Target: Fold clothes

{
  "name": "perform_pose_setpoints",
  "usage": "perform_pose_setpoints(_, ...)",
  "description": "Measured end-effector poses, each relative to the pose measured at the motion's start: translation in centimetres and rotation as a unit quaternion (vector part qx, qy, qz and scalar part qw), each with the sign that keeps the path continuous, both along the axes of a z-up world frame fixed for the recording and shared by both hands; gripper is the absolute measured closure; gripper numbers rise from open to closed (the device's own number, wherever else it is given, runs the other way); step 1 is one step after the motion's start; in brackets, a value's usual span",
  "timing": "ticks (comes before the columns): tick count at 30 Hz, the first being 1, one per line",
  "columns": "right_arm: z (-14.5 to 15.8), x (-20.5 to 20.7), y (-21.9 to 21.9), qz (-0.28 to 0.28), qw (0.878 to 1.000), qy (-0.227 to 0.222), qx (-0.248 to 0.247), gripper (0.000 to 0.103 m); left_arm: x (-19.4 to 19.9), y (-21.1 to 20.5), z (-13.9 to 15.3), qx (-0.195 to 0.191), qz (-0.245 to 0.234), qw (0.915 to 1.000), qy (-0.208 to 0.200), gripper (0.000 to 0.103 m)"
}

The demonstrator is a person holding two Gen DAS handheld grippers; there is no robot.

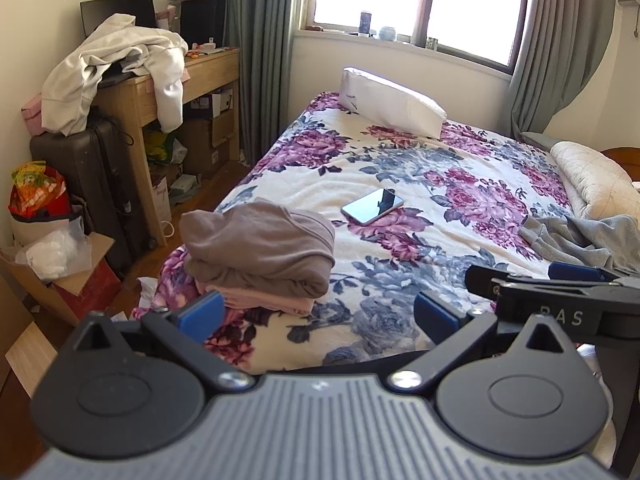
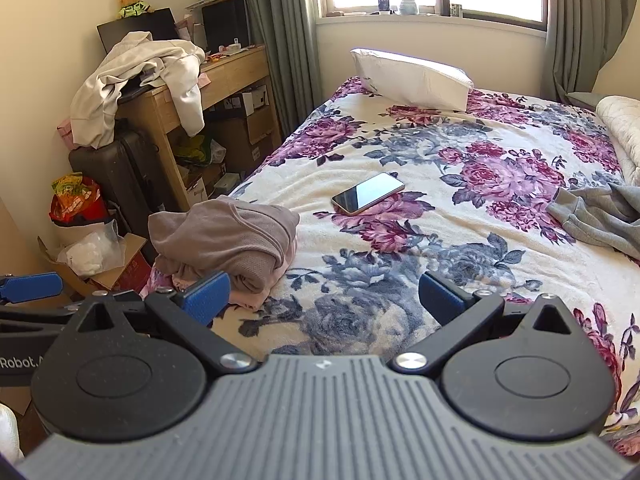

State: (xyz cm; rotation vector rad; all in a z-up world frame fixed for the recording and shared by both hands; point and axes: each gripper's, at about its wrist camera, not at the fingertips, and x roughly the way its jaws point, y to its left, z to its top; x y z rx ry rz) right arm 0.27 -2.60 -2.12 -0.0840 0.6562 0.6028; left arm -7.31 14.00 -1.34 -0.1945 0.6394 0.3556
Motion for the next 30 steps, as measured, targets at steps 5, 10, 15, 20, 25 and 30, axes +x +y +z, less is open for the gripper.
perform_pose_setpoints(5,0.17,-0.06,-0.08,-0.001,1.000,-0.003,-0.003,0.000,-0.17,0.50,0.35,-0.003,-0.003,1.0000,0.000,0.000)
perform_pose_setpoints(10,0.33,-0.14,-0.19,-0.002,1.000,-0.005,-0.004,0.000,-0.18,0.59,0.41,-0.002,-0.005,1.0000,-0.002,0.000)
perform_pose_setpoints(15,0.37,-0.14,-0.18,-0.005,1.000,-0.005,-0.006,0.000,-0.22,0.39,0.34,-0.001,-0.002,1.0000,-0.001,0.000)
perform_pose_setpoints(20,0.26,0.03,-0.27,-0.006,1.000,-0.004,-0.007,0.000,-0.26,0.23,0.27,0.001,-0.001,1.0000,0.000,0.000)
perform_pose_setpoints(25,0.18,0.28,-0.15,-0.008,1.000,-0.001,-0.009,0.000,-0.27,0.27,0.11,0.000,0.001,1.0000,0.001,0.000)
perform_pose_setpoints(30,0.03,0.19,-0.06,-0.010,1.000,0.001,-0.010,0.000,-0.51,0.03,0.07,0.008,0.007,0.9999,-0.003,0.000)
